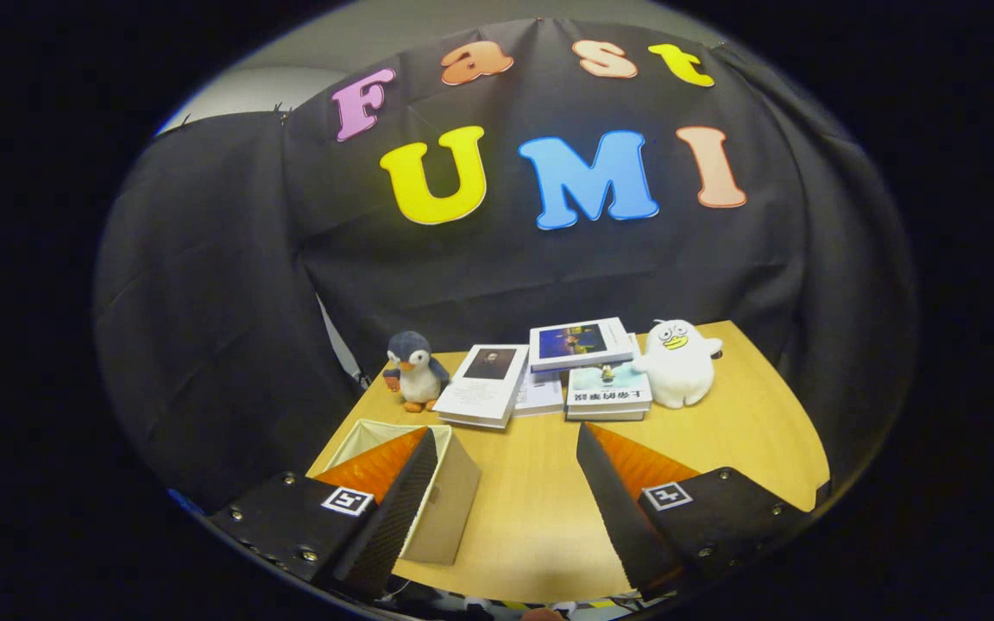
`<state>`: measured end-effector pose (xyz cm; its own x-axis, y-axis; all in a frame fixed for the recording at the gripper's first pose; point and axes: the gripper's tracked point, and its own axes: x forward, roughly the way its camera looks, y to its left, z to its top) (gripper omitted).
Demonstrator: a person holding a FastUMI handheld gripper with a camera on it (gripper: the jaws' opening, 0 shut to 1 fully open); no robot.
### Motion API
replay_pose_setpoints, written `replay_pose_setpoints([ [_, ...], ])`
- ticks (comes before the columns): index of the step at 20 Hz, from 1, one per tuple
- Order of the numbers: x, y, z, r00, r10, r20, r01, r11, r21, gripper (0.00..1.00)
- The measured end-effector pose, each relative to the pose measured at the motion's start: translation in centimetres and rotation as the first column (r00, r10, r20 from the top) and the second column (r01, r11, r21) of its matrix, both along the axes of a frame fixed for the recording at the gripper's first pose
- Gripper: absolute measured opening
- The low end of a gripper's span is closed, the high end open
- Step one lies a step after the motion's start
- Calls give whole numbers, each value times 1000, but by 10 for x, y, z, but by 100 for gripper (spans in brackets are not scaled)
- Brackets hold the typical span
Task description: Open the storage box then place both shoes into the box .Put the left shoe in first, then the right shoe, with the right side of both shoes facing outward in a uniform manner.
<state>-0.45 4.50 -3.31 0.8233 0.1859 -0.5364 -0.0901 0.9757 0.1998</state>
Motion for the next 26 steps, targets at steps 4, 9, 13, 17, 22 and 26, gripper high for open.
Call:
replay_pose_setpoints([
  [4, -14, -53, 25, 991, -47, 122, 55, 996, -64, 98],
  [9, -27, -97, 42, 970, -111, 217, 126, 990, -59, 98],
  [13, -28, -120, 41, 963, -128, 238, 152, 985, -85, 98],
  [17, -25, -125, 43, 958, -122, 259, 146, 987, -75, 98],
  [22, -19, -134, 51, 948, -126, 293, 155, 985, -80, 98],
  [26, -20, -136, 54, 944, -132, 301, 157, 986, -61, 98],
])
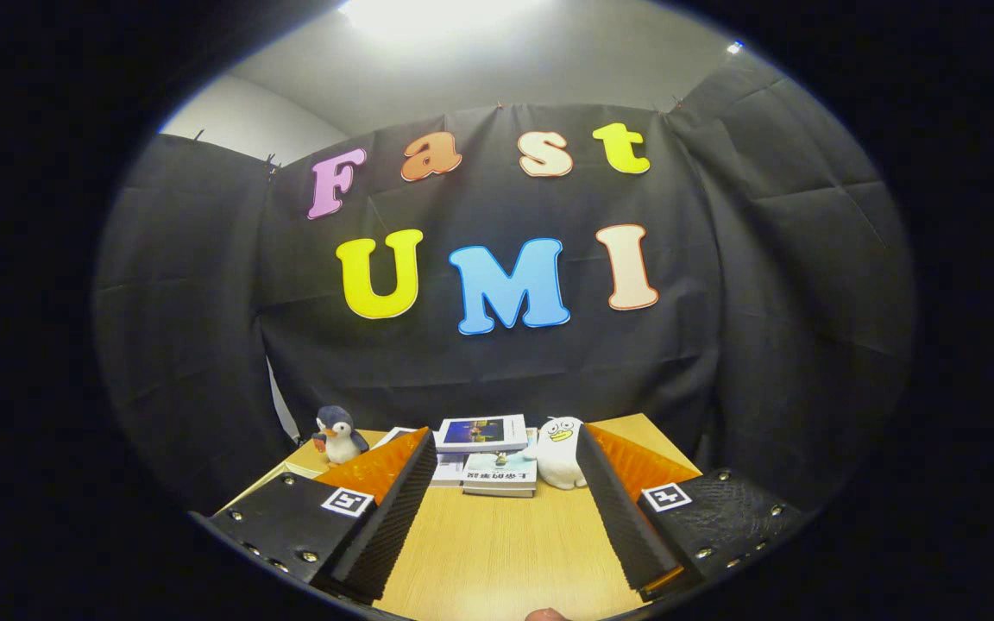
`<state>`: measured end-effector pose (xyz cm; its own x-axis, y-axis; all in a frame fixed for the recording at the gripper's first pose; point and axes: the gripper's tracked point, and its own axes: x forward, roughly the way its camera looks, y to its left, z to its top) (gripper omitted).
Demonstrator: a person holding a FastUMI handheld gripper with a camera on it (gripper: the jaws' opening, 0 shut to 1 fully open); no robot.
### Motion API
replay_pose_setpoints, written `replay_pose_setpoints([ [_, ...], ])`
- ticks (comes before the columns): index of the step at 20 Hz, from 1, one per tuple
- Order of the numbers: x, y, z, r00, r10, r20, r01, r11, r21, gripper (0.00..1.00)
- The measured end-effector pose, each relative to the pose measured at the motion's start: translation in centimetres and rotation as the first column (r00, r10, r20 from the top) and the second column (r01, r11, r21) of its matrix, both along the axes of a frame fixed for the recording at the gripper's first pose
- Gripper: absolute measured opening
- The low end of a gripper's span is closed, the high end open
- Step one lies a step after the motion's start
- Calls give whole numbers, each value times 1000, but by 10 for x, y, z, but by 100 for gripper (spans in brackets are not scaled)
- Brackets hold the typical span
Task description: Open the storage box then place both shoes into the box .Put the left shoe in first, then the right shoe, with the right side of both shoes facing outward in a uniform manner.
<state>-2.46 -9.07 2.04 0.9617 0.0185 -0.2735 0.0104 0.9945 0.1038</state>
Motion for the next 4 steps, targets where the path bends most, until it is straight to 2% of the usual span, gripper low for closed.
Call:
replay_pose_setpoints([
  [4, -2, 0, 1, 1000, -2, 5, 2, 1000, 0, 98],
])
